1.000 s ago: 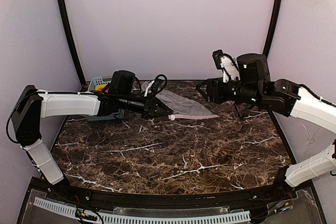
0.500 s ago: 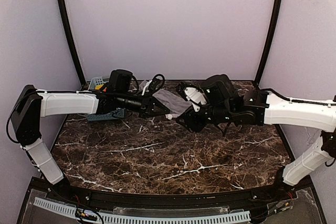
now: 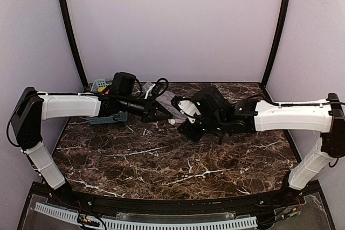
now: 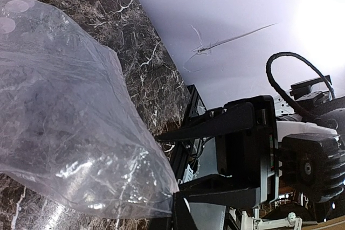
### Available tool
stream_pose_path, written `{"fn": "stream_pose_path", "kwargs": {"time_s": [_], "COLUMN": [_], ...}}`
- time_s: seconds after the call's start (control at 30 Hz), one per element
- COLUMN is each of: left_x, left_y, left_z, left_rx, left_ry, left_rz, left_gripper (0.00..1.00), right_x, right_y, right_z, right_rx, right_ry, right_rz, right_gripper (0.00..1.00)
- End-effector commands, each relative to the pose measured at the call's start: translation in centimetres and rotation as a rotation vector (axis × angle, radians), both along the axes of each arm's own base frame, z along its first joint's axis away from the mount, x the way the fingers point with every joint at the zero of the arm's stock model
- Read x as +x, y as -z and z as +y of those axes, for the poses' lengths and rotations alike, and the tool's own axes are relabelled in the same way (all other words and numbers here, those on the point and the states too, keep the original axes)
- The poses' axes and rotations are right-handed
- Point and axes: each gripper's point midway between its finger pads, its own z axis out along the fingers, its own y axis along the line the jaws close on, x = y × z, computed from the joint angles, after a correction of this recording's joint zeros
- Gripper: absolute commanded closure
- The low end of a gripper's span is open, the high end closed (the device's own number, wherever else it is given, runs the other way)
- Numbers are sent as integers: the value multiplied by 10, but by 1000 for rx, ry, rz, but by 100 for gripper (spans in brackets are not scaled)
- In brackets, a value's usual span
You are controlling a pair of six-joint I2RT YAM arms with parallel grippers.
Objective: Place the food in the zip-top bag and seal the zipper
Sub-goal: Pass from the left arm to the right
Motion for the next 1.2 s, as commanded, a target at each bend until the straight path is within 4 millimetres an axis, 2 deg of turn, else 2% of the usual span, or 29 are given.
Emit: {"fn": "stream_pose_path", "kwargs": {"time_s": [0.0,0.23,0.73,0.83,0.9,0.93,1.03,1.07,1.1,1.13,1.17], "left_x": [-2,-1,-2,-3,-3,-2,0,1,2,7,9], "left_y": [-24,-21,-18,-18,-18,-19,-22,-18,-26,-25,-35], "left_z": [3,3,2,2,2,2,3,7,10,15,20], "left_rx": [-29,-14,-7,-8,-9,-9,8,39,40,67,66], "left_ry": [14,17,32,36,39,40,36,26,17,-7,-25], "left_rz": [-56,-68,-59,-61,-67,-70,-109,-120,-149,-184,-223], "left_gripper": [99,99,99,99,96,91,79,74,72,65,62], "right_x": [16,29,32,32,32,31,30,30,29,29,28], "right_y": [-14,-18,-27,-28,-30,-31,-38,-42,-44,-48,-55], "right_z": [7,15,28,30,30,30,25,23,20,16,12], "right_rx": [-1,10,50,52,58,60,72,77,79,85,97], "right_ry": [37,76,45,37,34,35,46,53,61,70,79], "right_rz": [-99,-138,-176,-179,-180,-182,-187,-188,-188,-190,-192], "right_gripper": [55,74,74,84,94,99,100,100,100,100,100]}}
